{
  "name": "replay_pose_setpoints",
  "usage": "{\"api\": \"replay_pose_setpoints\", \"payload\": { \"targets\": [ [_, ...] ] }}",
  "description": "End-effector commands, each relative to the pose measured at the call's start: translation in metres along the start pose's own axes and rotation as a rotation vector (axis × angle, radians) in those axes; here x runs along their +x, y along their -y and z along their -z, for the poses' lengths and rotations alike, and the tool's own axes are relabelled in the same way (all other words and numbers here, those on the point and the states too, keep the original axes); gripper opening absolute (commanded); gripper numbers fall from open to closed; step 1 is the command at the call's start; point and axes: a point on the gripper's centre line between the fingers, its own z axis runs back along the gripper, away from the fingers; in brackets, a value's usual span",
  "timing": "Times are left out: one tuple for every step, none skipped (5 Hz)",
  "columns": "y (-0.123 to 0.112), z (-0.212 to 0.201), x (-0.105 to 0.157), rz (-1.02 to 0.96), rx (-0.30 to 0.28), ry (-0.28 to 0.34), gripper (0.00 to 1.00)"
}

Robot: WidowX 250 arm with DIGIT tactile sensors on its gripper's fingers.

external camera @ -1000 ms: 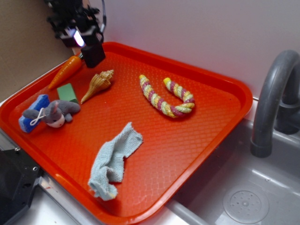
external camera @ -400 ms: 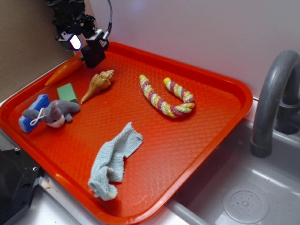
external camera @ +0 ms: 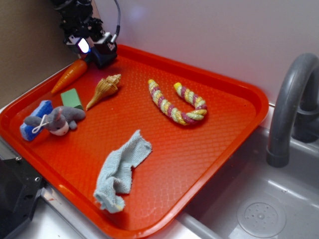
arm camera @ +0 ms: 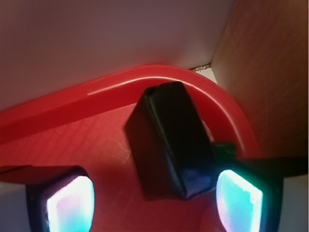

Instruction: Grab the black box.

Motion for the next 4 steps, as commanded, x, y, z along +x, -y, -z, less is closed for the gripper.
{"api": "replay_pose_setpoints", "payload": {
  "targets": [
    [0.002, -0.002, 0.014, 0.051, 0.089, 0.001, 1.00],
    [0.010, 0.004, 0.013, 0.082, 0.101, -0.018, 1.00],
    [0.016, 0.004, 0.014, 0.092, 0.106, -0.015, 1.00],
    [0.024, 0.002, 0.012, 0.104, 0.097, 0.001, 1.00]
  ]
}}
